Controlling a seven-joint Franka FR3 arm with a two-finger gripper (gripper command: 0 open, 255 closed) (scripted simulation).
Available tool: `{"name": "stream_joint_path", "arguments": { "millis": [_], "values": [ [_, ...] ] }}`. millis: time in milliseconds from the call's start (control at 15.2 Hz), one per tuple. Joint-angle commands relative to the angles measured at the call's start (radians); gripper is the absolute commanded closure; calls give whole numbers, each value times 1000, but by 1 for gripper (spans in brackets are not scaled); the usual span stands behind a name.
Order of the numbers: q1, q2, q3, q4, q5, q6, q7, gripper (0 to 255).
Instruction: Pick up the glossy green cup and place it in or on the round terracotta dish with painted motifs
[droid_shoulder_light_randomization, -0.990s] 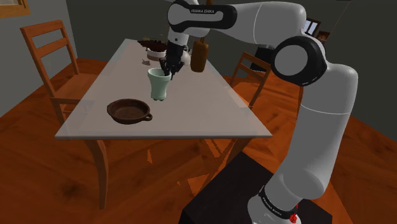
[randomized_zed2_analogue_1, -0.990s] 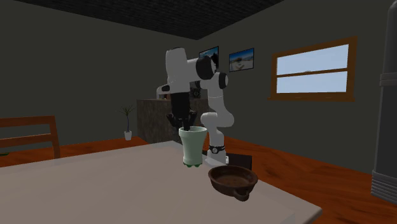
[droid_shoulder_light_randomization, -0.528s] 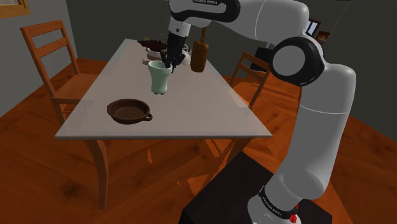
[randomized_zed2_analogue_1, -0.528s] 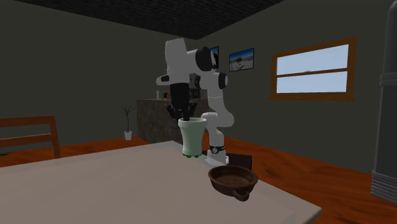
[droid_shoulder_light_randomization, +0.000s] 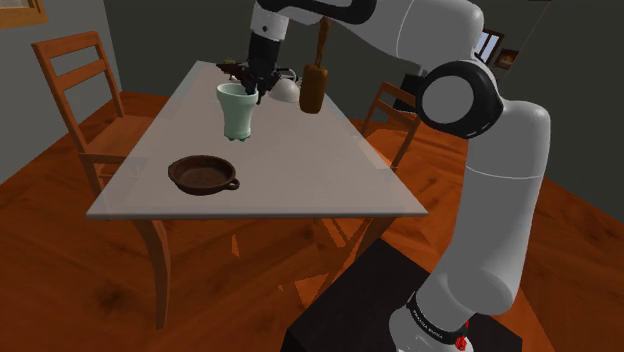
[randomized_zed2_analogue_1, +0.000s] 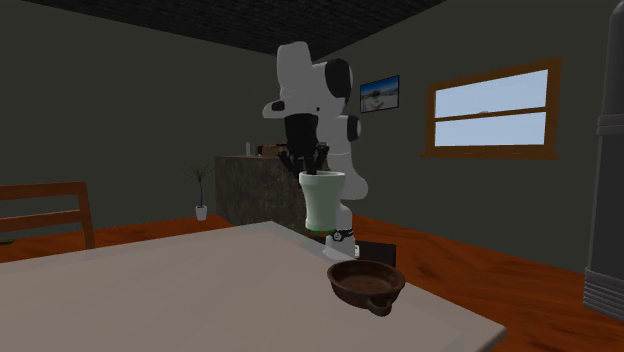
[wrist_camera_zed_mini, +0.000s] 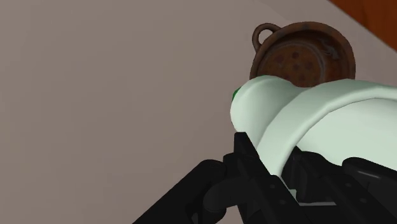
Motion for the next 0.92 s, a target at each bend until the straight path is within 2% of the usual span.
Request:
{"name": "stream_joint_path", "arguments": {
  "millis": [0,462,858],
  "values": [
    [29,23,12,55,-7,-26,45,255],
    [128,163,44,338,-32,-156,181,255],
    [126,92,43,139,-29,-28,169,255]
  ]
}}
